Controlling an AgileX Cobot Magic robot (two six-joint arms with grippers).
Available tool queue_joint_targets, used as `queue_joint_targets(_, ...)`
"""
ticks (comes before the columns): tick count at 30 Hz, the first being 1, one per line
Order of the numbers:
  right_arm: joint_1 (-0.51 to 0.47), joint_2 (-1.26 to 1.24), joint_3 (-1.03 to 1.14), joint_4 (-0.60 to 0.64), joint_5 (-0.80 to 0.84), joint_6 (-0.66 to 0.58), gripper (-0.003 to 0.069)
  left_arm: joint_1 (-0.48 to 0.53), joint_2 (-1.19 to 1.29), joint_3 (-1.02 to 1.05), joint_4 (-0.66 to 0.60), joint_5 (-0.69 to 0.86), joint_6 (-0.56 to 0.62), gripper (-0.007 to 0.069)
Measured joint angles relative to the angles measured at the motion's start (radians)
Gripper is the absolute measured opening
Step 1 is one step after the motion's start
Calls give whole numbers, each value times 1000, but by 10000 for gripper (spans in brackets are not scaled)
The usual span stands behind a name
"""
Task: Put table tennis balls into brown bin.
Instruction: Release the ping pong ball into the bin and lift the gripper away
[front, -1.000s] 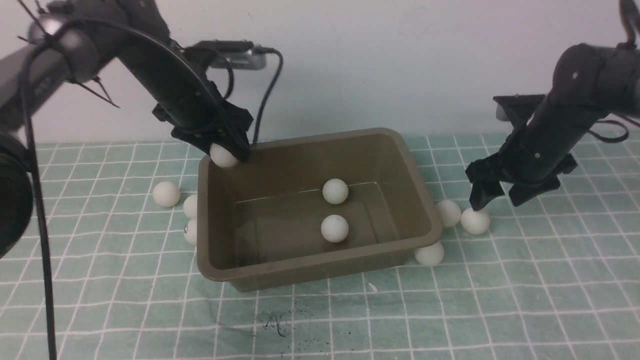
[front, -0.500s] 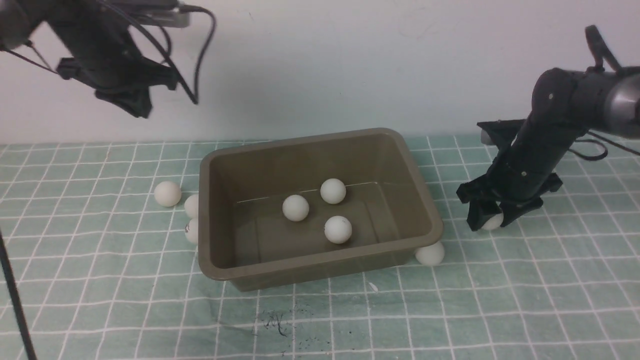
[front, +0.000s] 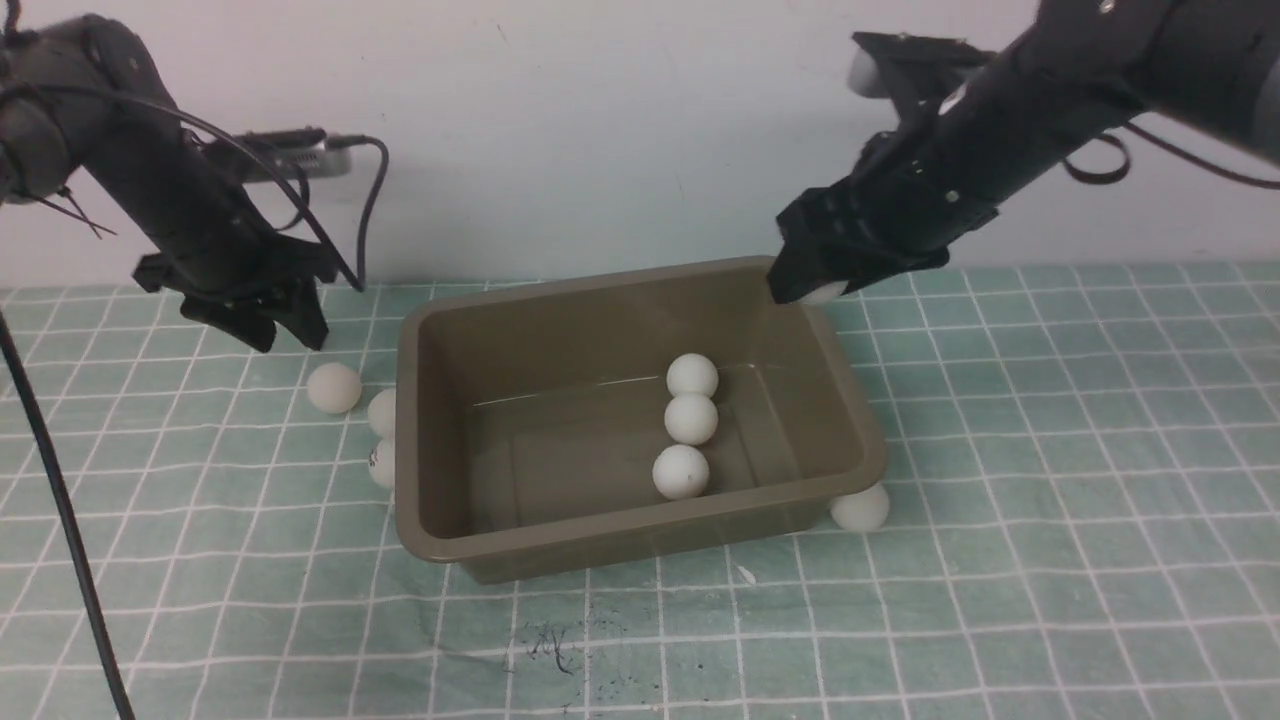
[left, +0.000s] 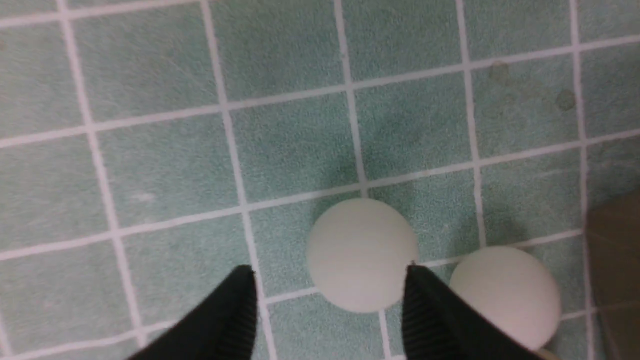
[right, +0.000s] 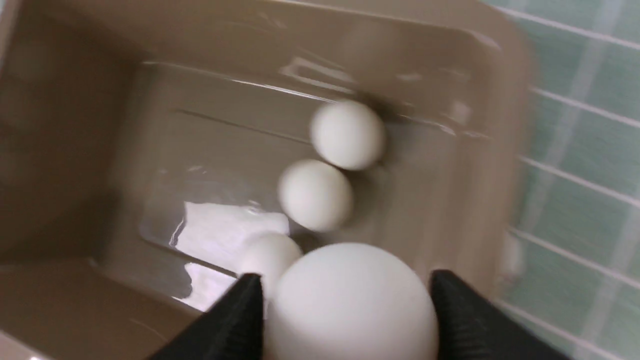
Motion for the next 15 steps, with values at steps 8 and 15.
queue_joint_targets(8,-20,-25,-4,-52,23,-18,681,-11,89,-1,2,-28,-15,518)
queue_joint_targets(15,-133,-108,-3,-186,209,-1,422,-11,95,-93,12,-7,-21,347)
